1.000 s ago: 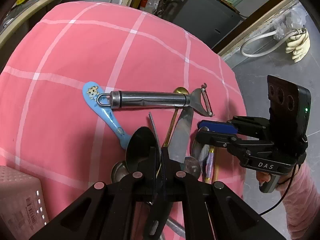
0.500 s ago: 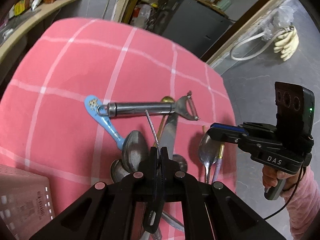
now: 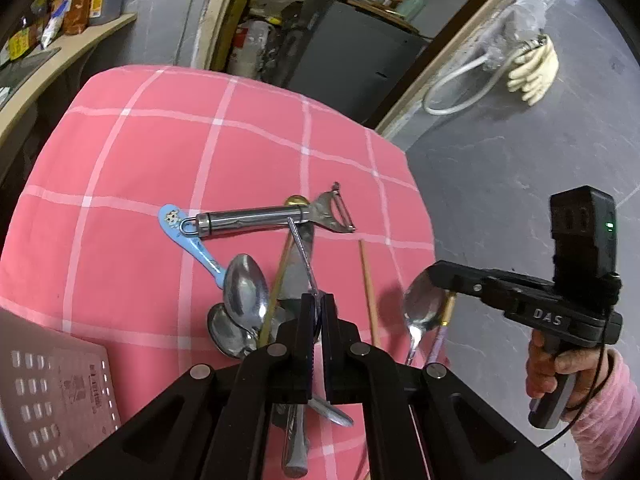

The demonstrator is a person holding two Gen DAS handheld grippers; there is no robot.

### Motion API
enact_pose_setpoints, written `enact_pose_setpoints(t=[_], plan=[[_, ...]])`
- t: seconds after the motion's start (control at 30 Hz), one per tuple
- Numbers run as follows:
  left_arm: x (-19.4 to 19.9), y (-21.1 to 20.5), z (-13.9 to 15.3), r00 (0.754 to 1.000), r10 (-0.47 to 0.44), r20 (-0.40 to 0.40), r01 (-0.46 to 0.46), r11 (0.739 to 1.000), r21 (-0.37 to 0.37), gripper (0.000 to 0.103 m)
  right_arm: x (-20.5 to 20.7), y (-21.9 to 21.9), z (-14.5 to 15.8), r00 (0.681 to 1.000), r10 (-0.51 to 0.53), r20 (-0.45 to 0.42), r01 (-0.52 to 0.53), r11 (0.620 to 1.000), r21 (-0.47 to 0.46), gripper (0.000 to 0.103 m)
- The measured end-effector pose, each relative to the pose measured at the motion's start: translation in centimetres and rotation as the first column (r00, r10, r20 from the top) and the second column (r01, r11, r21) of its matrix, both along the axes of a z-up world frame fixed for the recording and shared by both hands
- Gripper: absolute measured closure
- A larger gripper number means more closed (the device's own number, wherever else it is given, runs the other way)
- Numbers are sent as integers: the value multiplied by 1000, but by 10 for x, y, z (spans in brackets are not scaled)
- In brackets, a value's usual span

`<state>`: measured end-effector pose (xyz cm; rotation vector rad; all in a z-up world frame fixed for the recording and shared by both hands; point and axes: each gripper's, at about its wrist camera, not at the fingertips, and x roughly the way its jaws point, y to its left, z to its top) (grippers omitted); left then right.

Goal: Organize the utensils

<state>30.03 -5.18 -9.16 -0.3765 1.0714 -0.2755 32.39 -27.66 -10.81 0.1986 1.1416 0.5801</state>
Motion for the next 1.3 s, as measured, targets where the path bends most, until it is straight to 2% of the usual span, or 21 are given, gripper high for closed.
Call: enact_pose_setpoints(t=[0.3, 0.4, 0.53, 0.63, 0.73, 0.87, 1.0, 1.13, 1.2, 1.3], plan=[[-16, 2, 37, 996, -36, 87, 38, 999, -16, 100, -32, 1, 66, 982, -43, 183, 58, 996, -75, 101], [-23, 10, 58, 991, -30, 131, 34, 999, -34, 100, -44, 7, 89, 966, -58, 253, 84, 992, -94, 101], [-31, 31, 92, 976, 6, 216, 3, 999, -41, 100, -61, 22, 133, 919, -64, 388, 119, 986, -119, 101], [-41, 54, 121, 954, 61, 292, -49, 998, -47, 100, -70, 40, 165, 879, -62, 473, 133, 984, -117, 101], [-56, 83, 150, 912, 128, 389, -124, 992, -36, 100, -77, 65, 201, 829, -47, 557, 117, 989, -91, 101], [-74, 116, 170, 854, 191, 484, -210, 978, -16, 100, -82, 102, 233, 785, -12, 620, 63, 996, -61, 101], [-89, 143, 168, 802, 242, 546, -285, 959, -7, 100, -87, 146, 244, 749, 50, 661, 5, 997, -82, 101], [-99, 155, 150, 769, 279, 576, -333, 943, -12, 100, -93, 186, 239, 723, 105, 682, -34, 993, -117, 101], [-102, 158, 140, 764, 281, 581, -340, 940, -8, 100, -95, 202, 232, 718, 133, 684, -48, 989, -142, 101], [-106, 162, 128, 775, 274, 569, -330, 944, -6, 100, -98, 218, 216, 724, 172, 668, -75, 982, -172, 101]])
